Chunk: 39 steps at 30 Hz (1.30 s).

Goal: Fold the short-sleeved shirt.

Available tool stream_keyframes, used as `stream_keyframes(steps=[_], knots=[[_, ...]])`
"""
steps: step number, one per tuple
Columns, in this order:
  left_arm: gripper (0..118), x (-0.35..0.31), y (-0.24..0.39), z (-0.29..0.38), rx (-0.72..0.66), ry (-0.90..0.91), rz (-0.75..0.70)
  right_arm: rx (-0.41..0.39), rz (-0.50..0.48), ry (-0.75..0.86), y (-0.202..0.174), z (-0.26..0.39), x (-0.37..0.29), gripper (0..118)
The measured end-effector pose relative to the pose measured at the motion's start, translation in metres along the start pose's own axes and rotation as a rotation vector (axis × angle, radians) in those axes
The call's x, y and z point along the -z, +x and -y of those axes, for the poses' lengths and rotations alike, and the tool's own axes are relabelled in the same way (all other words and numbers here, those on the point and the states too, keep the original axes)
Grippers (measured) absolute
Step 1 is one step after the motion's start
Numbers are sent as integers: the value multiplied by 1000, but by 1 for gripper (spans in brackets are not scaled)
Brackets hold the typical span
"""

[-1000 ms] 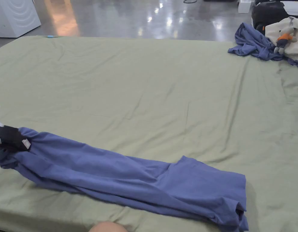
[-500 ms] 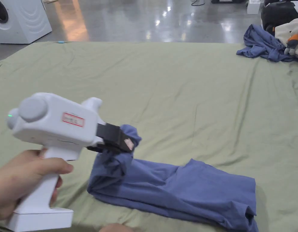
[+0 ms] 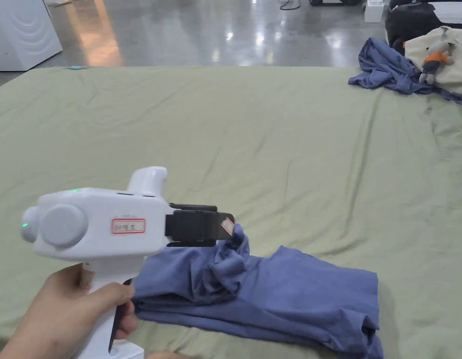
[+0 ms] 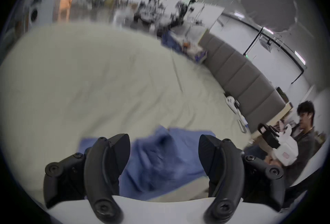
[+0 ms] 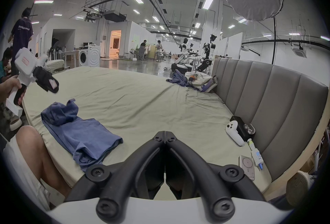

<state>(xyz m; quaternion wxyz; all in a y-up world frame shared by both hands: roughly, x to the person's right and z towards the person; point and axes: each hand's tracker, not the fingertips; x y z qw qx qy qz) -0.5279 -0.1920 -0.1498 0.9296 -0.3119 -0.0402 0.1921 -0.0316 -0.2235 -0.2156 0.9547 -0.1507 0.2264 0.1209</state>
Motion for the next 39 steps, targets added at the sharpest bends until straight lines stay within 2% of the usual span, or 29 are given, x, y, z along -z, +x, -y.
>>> stream_keyframes(steps=[2,3,4,5,6,8,10,12,15,17,19,28,30,33,36,39], knots=[[90,-12,5,8,42,80,-120,-5,-2,3,-2,-2,-1,2],[90,-11,6,11,12,74,-194,-5,-3,4,-2,-2,-1,2],[89,2,2,11,-47,-10,-260,-5,-3,4,-3,-2,-1,2],[82,11,-1,14,-79,-89,-260,-4,-8,1,-4,-3,0,2],[66,21,-7,20,-107,-149,-186,-3,-13,0,-5,-3,1,2],[7,40,-7,27,-133,-154,-80,-16,-25,-1,-8,-2,1,2],[7,61,-2,29,-132,-257,-99,-33,-28,-7,-12,-3,1,2],[7,78,8,28,-73,-320,-89,-39,-34,-9,-13,-3,1,2],[7,91,6,21,-86,-328,-133,-36,-37,-12,-13,-5,1,2],[7,109,9,26,-58,-475,-103,-25,-42,-16,-11,-6,2,2],[7,129,12,36,-31,-595,-137,-22,-40,-21,-11,-5,2,2],[7,125,27,33,43,-580,-132,-30,-35,-36,-9,-3,6,2],[7,103,32,28,71,-467,-127,-29,-40,-33,-10,-5,5,2],[7,31,30,13,108,-112,-84,-23,-39,-5,-10,-13,-1,2],[7,-48,18,25,153,254,-205,-18,-37,46,-10,-22,-6,2],[7,-88,-1,63,183,401,-329,3,-32,106,-12,-25,-10,2]])
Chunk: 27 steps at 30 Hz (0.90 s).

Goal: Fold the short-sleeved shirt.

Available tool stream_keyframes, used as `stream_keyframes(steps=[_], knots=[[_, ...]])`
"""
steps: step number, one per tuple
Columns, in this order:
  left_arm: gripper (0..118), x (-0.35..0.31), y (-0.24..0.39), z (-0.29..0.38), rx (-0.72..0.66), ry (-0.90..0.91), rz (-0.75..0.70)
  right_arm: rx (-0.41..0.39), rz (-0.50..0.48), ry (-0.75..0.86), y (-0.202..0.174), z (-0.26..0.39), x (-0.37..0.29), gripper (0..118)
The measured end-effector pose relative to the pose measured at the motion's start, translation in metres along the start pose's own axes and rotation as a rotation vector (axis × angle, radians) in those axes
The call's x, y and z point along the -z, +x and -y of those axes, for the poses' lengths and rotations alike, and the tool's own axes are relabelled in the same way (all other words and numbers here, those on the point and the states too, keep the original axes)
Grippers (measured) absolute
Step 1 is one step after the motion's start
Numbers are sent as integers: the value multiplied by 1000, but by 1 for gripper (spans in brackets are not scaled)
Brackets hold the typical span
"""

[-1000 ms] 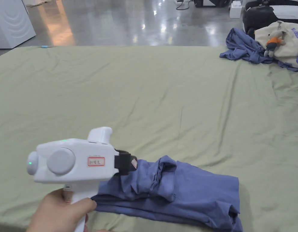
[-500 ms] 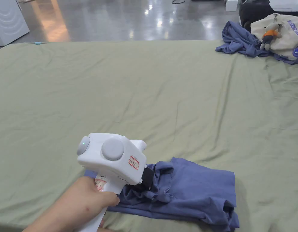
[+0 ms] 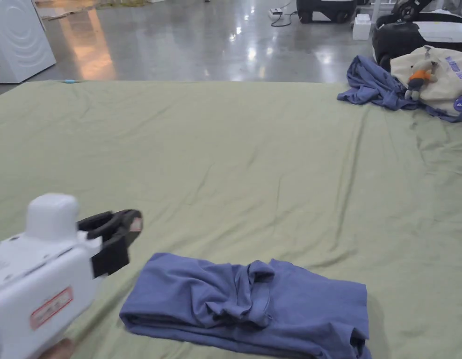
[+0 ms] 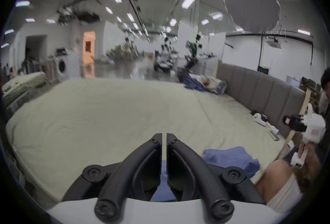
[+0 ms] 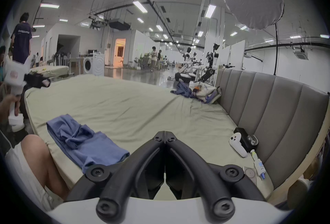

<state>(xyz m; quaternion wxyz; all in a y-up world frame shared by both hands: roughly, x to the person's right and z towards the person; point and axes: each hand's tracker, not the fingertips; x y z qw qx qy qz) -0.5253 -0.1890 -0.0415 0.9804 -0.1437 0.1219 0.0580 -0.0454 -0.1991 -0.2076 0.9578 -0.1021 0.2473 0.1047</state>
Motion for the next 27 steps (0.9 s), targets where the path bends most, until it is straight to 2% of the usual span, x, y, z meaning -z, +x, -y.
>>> stream_keyframes(steps=[3,5,8,9,10,11,13,16,17,20,24,27], knots=[[7,-14,-26,36,-16,-15,-3,31,12,37,0,2,-1,2],[7,-16,-32,48,-96,-23,-26,45,0,23,1,0,1,2],[8,-7,-48,48,-213,-89,5,26,1,11,-3,-1,3,2],[28,5,-55,42,-237,-143,63,17,-1,6,-3,-1,3,2],[71,17,-61,36,-251,-223,99,8,-3,4,-2,0,4,2],[99,29,-65,33,-266,-278,91,1,-7,3,-2,0,4,2],[99,57,-67,25,-281,-428,106,-8,-10,-7,-2,0,5,2],[99,99,-79,31,-426,-638,158,-8,-14,-17,0,3,8,2],[99,107,-80,31,-435,-680,153,-8,-15,-19,1,4,8,2],[99,131,-73,36,-400,-732,126,-12,-8,-31,4,7,10,2],[99,148,-66,49,-463,-837,150,-14,-8,-53,7,11,14,2],[99,146,-55,43,-416,-834,132,-21,-5,-65,8,13,15,2]])
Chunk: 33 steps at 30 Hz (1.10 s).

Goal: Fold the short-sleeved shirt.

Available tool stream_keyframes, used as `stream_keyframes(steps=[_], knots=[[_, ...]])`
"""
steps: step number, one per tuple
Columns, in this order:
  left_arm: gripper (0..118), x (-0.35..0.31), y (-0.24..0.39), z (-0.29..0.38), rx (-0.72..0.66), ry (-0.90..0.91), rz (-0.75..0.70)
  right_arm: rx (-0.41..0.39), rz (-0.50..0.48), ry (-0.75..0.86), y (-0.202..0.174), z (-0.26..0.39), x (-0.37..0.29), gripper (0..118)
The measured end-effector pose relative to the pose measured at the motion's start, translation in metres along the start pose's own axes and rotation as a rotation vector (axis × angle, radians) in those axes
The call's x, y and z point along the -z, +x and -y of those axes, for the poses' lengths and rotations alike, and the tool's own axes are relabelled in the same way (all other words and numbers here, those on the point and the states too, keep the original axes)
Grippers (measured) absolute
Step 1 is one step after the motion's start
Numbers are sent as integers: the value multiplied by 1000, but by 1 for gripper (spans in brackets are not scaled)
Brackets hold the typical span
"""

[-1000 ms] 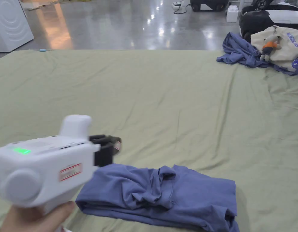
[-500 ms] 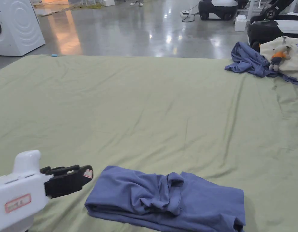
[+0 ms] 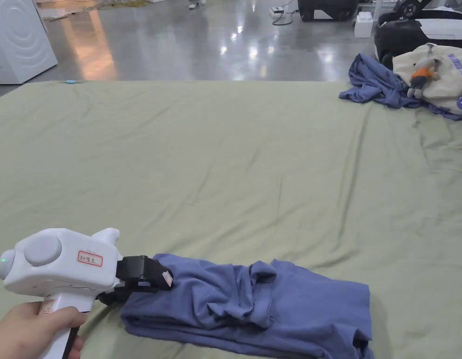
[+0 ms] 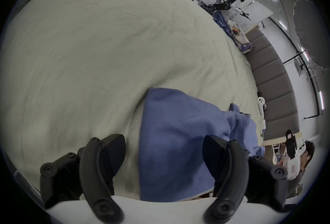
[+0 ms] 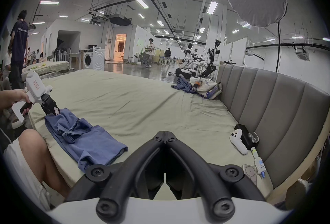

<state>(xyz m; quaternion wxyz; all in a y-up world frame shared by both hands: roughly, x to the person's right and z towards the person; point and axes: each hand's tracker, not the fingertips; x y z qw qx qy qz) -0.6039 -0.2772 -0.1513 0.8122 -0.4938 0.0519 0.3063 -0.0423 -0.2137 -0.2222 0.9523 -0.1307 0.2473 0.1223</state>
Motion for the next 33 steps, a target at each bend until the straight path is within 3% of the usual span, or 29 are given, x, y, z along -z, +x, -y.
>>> stream_keyframes(steps=[5,7,8,10,14,21,25,33], knots=[[99,1,21,3,31,-47,8,-3,0,-13,0,3,3,2],[94,6,27,3,102,-57,-56,1,-5,-17,0,4,3,2],[75,8,29,3,123,-60,-71,1,-9,-19,-1,4,3,2],[16,8,21,1,144,19,-89,-6,-19,-26,-3,5,4,2],[16,2,12,-1,77,7,-4,-50,-16,-41,-8,6,6,2],[15,-19,22,2,105,48,37,-25,-15,-39,-3,0,3,2],[14,-34,-6,-10,-19,79,125,-17,-1,-41,0,0,2,2],[13,-99,-21,-27,50,246,-147,-4,4,-49,4,2,1,2]])
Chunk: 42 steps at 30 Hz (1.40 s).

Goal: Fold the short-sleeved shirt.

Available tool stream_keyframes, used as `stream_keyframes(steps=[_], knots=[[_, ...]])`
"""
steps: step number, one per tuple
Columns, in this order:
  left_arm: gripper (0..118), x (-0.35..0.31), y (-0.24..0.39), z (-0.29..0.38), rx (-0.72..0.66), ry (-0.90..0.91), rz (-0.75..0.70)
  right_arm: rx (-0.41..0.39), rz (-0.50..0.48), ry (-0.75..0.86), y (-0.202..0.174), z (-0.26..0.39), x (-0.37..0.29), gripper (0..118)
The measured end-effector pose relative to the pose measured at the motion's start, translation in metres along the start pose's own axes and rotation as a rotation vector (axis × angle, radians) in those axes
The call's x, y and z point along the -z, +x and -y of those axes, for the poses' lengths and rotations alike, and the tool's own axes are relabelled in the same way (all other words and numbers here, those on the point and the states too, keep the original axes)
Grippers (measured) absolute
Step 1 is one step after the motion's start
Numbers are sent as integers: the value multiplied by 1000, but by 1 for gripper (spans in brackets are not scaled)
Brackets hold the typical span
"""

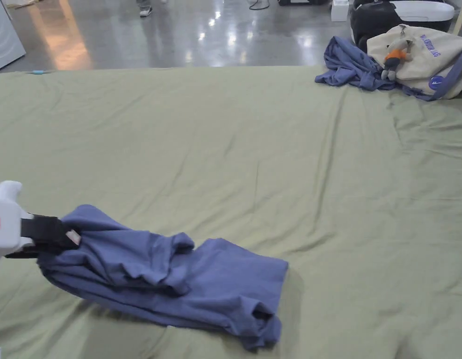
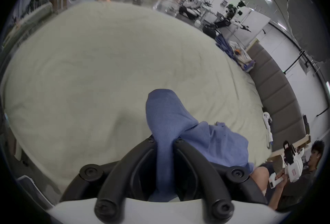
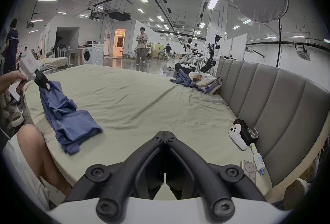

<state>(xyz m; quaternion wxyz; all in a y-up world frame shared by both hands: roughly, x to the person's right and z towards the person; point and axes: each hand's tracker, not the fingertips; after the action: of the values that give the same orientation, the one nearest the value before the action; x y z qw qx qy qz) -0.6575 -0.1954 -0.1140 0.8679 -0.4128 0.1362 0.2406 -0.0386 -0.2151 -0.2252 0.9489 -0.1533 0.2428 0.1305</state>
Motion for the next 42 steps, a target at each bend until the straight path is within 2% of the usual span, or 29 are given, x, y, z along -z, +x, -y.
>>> stream_keyframes(steps=[2,7,13,20,24,26,28,29,30,32,34,35,39,42], knots=[[13,-15,4,-8,6,30,-6,-1,0,-1,1,0,0,2],[13,-29,69,-8,226,69,-127,-3,0,0,2,0,-1,2],[13,-12,168,19,413,59,19,-1,0,-2,4,-1,-2,2],[13,48,240,50,487,-24,78,2,-8,-5,5,1,-2,2],[13,83,246,60,513,-94,38,9,-11,-1,9,-2,-4,2],[13,94,245,63,501,-113,8,20,-11,5,10,-2,-5,2],[13,103,243,64,452,-167,45,25,-9,2,11,-2,-4,2],[18,104,244,66,429,-177,68,25,-7,-1,11,-1,-3,2],[31,109,242,67,416,-182,100,25,-6,-6,11,0,-1,2],[81,117,235,69,376,-223,165,25,-10,-15,11,2,-1,2],[84,118,232,72,300,-253,220,22,-13,-17,9,2,-1,2],[84,113,231,72,310,-230,221,19,-14,-18,8,2,-1,2],[84,66,223,58,359,-23,307,9,-15,-15,7,0,-2,2],[84,30,216,53,330,163,255,14,-14,-2,8,-3,-5,2]])
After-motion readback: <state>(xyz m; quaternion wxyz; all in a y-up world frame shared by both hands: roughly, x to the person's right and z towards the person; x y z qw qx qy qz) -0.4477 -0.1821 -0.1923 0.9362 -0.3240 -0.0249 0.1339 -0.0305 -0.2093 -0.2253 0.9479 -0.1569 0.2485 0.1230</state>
